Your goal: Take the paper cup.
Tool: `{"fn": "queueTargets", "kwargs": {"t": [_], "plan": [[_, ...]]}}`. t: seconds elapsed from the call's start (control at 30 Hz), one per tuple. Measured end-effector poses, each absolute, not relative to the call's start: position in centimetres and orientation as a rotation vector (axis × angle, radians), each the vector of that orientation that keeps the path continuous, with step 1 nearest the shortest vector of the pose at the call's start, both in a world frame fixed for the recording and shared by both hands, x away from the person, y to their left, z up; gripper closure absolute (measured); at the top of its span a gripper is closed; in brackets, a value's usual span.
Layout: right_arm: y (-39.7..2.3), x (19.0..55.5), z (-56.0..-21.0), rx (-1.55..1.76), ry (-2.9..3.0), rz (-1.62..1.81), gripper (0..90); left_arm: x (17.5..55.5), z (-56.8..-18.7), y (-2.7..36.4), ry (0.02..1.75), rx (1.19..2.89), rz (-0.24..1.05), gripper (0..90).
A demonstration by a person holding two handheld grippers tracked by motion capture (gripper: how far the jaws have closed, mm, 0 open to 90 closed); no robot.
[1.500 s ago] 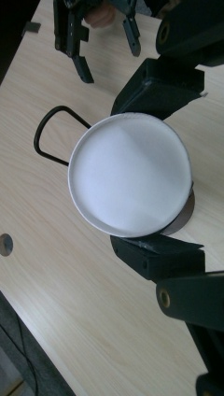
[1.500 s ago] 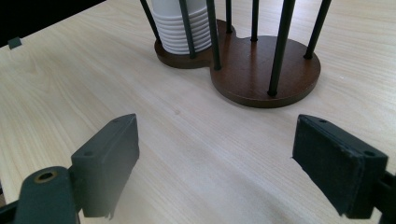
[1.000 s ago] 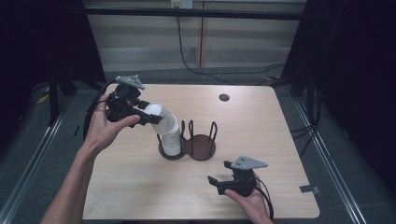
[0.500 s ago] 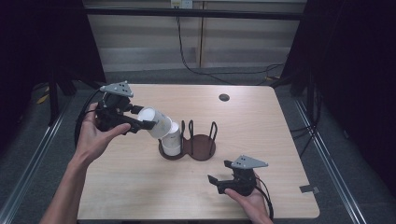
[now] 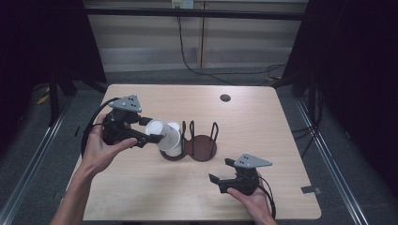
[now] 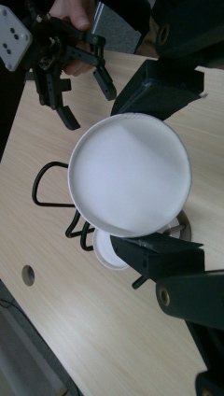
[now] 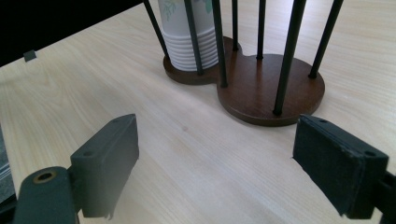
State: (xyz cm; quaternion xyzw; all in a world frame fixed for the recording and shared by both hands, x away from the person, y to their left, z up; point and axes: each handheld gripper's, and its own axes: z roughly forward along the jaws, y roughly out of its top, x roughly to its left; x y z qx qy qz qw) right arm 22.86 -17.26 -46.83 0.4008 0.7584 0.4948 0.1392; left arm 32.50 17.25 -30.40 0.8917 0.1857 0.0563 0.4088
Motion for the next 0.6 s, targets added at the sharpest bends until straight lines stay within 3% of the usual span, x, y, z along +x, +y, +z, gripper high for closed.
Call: {"fn": "queueTargets", "kwargs": {"t": [0.6], "plan": [[-15.7, 23.7, -44.7, 1.037, 2.251, 1.461, 14.0, 31.4, -34.2, 16.4, 0.373, 2.26, 0.025, 37.0]]}}
